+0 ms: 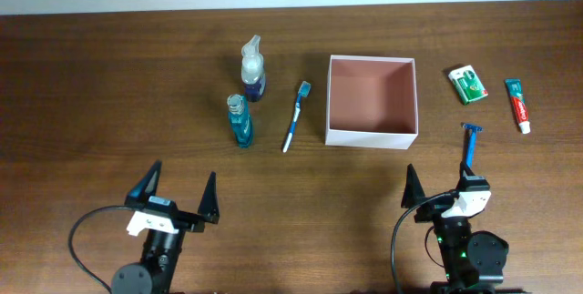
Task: Pack container
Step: 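Raise the left arm and move the left gripper over the Listerine bottle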
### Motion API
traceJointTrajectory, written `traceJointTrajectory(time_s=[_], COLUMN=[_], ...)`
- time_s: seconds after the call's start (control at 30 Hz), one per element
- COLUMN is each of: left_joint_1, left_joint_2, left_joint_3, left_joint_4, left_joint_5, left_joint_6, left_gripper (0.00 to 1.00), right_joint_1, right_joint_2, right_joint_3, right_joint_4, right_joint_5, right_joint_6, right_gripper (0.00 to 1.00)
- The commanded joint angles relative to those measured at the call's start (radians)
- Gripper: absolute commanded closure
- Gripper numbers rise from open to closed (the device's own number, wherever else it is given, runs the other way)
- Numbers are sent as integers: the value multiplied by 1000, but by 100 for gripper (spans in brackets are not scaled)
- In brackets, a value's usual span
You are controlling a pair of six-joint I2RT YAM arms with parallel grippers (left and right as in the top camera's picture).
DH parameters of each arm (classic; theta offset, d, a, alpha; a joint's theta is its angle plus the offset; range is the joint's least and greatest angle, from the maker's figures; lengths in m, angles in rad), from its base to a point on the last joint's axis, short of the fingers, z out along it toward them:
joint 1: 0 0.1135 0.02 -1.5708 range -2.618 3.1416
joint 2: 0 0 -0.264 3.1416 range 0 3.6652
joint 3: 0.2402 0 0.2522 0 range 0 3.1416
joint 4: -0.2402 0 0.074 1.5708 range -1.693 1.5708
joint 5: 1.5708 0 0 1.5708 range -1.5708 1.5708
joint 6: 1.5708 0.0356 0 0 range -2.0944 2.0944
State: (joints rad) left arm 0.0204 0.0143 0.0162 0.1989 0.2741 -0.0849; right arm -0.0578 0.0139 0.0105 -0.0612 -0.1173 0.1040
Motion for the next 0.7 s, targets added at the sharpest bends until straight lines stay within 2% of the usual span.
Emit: traceJointTrajectory(time_s=[0.0, 0.13, 0.27, 0.33, 0.47, 0.53, 0.67], left_joint_1=[7, 7, 7, 7, 7, 7, 7], left_joint_2=[-6, 31, 55, 63, 117, 182, 430], left_joint_3=[71, 174, 248, 270, 349, 417, 685], left_joint_4=[0, 19, 152, 213, 195, 138, -213], left_joint_5=[36, 37, 36, 37, 108, 156, 249], left_joint_6=[-27, -25, 77, 89, 88, 88, 90], left_gripper=[1, 1, 1, 1, 1, 1, 1], right_joint_1=[8, 8, 8, 8, 8, 8, 8], right_joint_2=[-10, -10, -10, -10, -10, -10, -10], right_joint_3=[-5, -5, -5, -5, -5, -5, -5], right_joint_4=[-7, -7, -7, -7, -7, -7, -7], right_joint_5=[9, 9, 9, 9, 9, 9, 9], right_joint_6=[2, 2, 2, 2, 2, 2, 2], right_gripper=[1, 1, 1, 1, 1, 1, 1])
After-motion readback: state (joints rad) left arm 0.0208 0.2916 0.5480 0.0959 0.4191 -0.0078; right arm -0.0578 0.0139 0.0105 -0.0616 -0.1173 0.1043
